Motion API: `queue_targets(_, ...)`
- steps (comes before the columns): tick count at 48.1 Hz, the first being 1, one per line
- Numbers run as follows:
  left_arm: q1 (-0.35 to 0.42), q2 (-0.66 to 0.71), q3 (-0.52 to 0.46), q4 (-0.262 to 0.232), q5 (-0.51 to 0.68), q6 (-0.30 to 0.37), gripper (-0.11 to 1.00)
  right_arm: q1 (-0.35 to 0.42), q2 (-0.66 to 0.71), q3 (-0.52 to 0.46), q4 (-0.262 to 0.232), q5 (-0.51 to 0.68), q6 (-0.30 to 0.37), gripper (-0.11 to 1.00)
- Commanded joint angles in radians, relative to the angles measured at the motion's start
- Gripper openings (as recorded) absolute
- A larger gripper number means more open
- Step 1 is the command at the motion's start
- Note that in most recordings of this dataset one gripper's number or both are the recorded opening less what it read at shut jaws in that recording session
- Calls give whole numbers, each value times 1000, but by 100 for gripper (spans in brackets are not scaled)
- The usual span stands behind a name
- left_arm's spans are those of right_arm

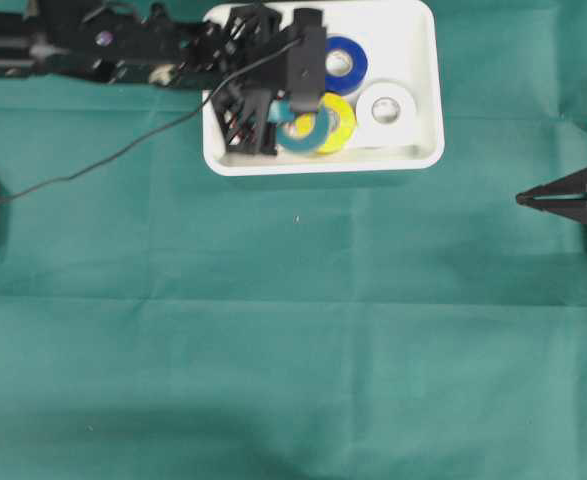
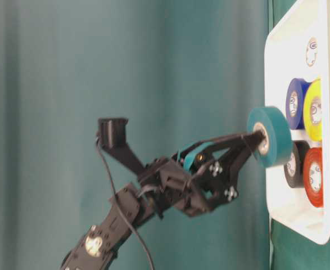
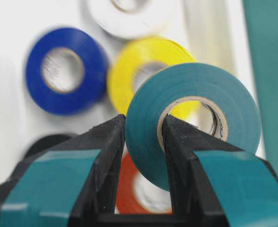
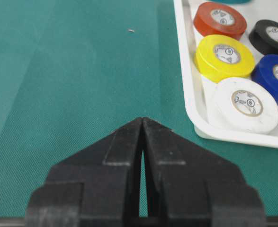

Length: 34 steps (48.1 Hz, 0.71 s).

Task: Put the tape into the white case with the left arm.
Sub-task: 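Carry the teal tape into the tray and set it on the white roll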

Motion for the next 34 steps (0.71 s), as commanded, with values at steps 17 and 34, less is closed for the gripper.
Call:
queue_targets(17,37,95,-196,0,-9,0,22,0,8,-11,0,-9,0,-9)
queue_targets(34,35,135,-270,-2,-15,-48,22,-2,8,-11,0,-11,-2,-9)
